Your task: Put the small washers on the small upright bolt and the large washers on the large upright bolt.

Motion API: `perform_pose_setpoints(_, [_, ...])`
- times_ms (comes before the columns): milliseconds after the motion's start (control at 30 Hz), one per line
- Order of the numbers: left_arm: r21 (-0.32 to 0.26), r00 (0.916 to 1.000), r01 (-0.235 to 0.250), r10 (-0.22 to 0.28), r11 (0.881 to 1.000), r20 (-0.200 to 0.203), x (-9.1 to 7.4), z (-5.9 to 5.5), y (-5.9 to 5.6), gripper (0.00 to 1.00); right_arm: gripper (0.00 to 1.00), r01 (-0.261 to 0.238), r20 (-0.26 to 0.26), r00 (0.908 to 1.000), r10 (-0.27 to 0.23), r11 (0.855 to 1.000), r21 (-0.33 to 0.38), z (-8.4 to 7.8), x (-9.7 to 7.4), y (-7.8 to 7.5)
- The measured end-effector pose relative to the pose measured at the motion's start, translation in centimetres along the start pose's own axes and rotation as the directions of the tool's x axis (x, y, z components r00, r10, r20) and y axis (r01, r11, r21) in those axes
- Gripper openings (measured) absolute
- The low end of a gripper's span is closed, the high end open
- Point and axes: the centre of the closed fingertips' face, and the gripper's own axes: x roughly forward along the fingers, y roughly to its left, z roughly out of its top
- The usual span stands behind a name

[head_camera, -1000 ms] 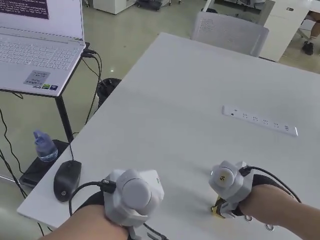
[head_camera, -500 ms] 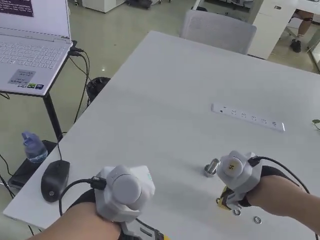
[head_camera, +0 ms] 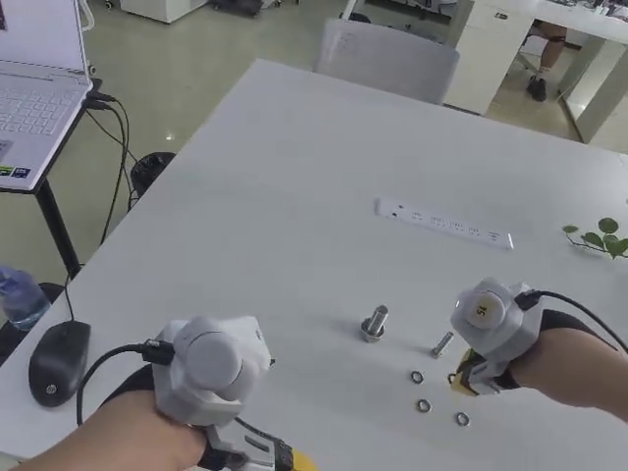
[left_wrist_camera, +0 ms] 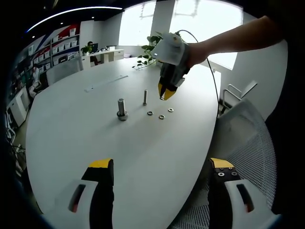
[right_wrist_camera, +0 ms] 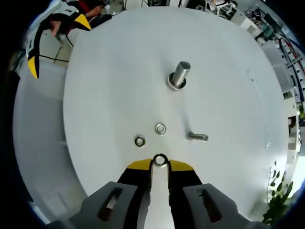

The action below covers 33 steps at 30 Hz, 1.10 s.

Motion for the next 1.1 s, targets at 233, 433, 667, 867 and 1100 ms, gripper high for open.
perform_pose_setpoints(233, [-0.009,0.9999,-0.008,0.007,1.000,-0.011,0.3,-0.2,-0.1,0.81,0.13,0.018,0.017,0.9997,-0.018,0.999,0.027,-0.3,-0.9,-1.7])
perform_pose_setpoints(433, [-0.023,0.9998,-0.016,0.016,1.000,-0.008,0.4,-0.1,-0.1,0.81,0.13,0.029,0.043,0.9986,-0.030,0.999,0.035,0.9,-1.5,-3.3])
perform_pose_setpoints(667, [-0.020,0.9997,-0.025,0.024,0.999,-0.010,0.4,0.0,-0.1,0.81,0.13,0.040,0.045,0.9982,-0.041,0.999,0.017,2.6,-1.4,-4.8])
perform_pose_setpoints(867, [-0.042,0.9983,-0.044,0.045,0.998,0.037,0.1,0.8,0.5,0.88,0.13,0.044,0.040,0.9982,-0.044,0.999,0.005,3.5,-0.8,-5.6])
perform_pose_setpoints(1100, [-0.042,0.9988,-0.041,0.042,0.998,0.025,0.2,0.5,0.7,0.91,0.13,0.039,0.029,0.9988,-0.039,0.999,0.002,3.7,-0.5,-5.7])
